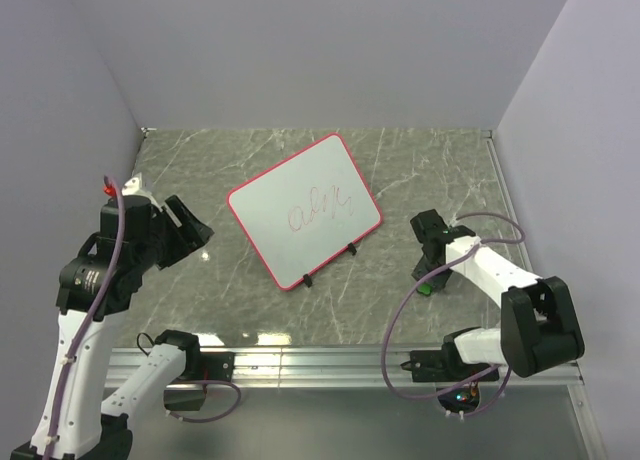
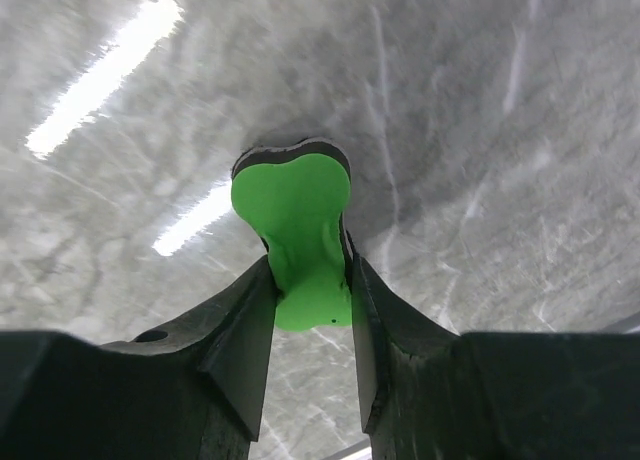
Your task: Erase the whiteboard
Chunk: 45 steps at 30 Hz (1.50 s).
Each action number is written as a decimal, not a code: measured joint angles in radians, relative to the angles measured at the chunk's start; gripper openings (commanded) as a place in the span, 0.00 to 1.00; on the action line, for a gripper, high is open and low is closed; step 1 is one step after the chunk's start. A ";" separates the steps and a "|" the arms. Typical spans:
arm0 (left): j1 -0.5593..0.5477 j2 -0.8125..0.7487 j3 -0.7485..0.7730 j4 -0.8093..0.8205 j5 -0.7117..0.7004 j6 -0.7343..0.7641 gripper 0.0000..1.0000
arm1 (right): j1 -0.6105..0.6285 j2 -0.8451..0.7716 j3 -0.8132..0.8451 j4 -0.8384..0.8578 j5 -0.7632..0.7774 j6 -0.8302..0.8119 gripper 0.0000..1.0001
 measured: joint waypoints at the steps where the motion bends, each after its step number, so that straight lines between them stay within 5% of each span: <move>1: 0.000 0.000 -0.006 0.005 0.003 0.000 0.75 | 0.000 0.004 0.008 0.001 0.001 -0.003 0.16; 6: 0.000 0.001 -0.104 0.048 0.018 0.001 0.83 | 0.000 0.010 0.035 0.001 -0.012 -0.029 0.00; 13: 0.000 -0.041 -0.294 0.220 0.115 0.005 0.85 | 0.014 -0.073 0.064 0.018 -0.164 -0.060 0.00; 25: 0.000 -0.071 -0.617 0.661 0.267 -0.008 0.68 | 0.195 -0.280 0.266 0.133 -0.463 -0.034 0.00; 33: 0.005 0.019 -0.751 0.972 0.292 -0.055 0.70 | 0.269 -0.288 0.344 0.105 -0.492 -0.029 0.00; 45: 0.099 0.157 -0.899 1.380 0.370 -0.116 0.54 | 0.280 -0.257 0.414 0.075 -0.508 -0.078 0.00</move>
